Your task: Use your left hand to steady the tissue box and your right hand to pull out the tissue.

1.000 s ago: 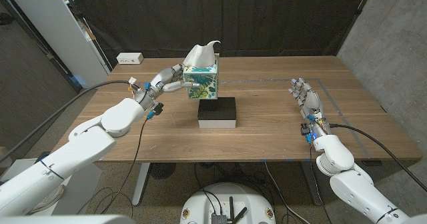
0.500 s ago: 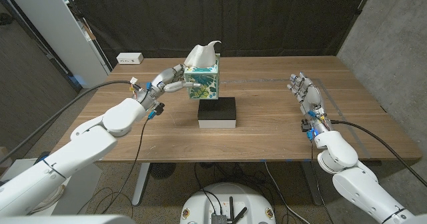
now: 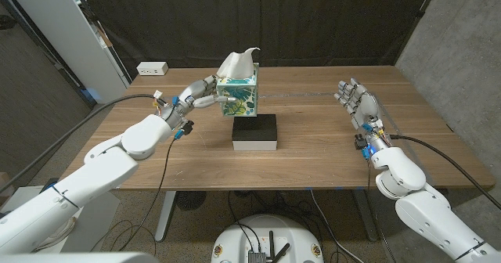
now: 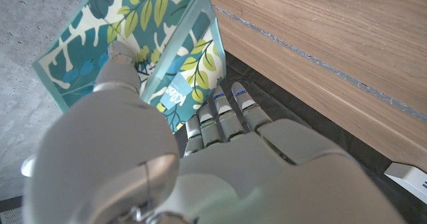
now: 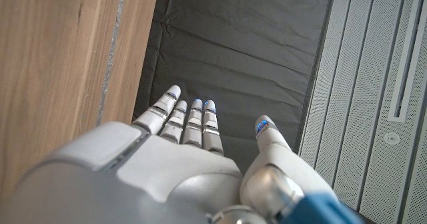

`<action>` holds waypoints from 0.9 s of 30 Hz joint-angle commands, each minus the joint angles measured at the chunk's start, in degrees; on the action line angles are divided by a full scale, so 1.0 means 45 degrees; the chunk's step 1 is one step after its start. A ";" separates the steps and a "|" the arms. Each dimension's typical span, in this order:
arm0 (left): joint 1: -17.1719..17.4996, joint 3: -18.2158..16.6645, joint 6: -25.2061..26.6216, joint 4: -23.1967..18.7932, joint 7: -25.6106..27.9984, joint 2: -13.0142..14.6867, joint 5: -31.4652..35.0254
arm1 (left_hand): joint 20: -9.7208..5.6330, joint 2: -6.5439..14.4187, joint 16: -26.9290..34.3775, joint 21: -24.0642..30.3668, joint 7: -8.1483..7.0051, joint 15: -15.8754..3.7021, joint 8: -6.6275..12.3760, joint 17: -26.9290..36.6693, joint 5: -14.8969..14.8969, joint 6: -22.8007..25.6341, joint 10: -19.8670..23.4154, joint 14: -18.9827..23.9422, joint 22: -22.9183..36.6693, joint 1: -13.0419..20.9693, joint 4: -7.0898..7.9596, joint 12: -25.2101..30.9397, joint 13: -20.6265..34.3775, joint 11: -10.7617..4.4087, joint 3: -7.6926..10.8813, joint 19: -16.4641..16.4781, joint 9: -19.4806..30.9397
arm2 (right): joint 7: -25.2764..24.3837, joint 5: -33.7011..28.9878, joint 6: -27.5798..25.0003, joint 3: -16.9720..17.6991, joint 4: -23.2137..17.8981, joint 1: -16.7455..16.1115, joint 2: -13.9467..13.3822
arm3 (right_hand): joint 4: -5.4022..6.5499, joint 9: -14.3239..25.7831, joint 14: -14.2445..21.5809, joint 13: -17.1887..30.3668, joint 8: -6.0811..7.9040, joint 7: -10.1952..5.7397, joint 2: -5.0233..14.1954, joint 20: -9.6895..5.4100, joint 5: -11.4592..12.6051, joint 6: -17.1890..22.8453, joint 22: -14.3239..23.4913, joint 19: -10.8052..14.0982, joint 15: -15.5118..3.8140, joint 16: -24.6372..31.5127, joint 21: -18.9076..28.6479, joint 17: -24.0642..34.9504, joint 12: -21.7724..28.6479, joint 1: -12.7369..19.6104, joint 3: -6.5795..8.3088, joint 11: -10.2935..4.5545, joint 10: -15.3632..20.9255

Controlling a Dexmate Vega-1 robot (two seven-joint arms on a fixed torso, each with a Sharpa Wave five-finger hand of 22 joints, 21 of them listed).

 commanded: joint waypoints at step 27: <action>0.0106 0.0022 0.0052 -0.0205 0.0188 0.0074 0.0115 | 0.0009 0.0114 -0.0063 -0.0043 -0.0095 -0.0784 0.2735 0.0067 0.0098 0.0094 -0.0088 -0.0012 0.0064 0.0014 0.0174 -0.0052 0.0262 -0.0005 0.0420 -0.0048 0.3861 | 0.0218 0.1453 -0.2159 0.2452 -0.2879 -0.1368 -0.0629 | 0.0132 0.0062 -0.0069 0.0039 -0.0032 0.0266 0.0287 0.0141 0.0063 -0.0062 0.0032 0.0165 0.0193 0.0065 -0.0023 0.0124 0.0026 0.0022 0.0092 0.0228 -0.0024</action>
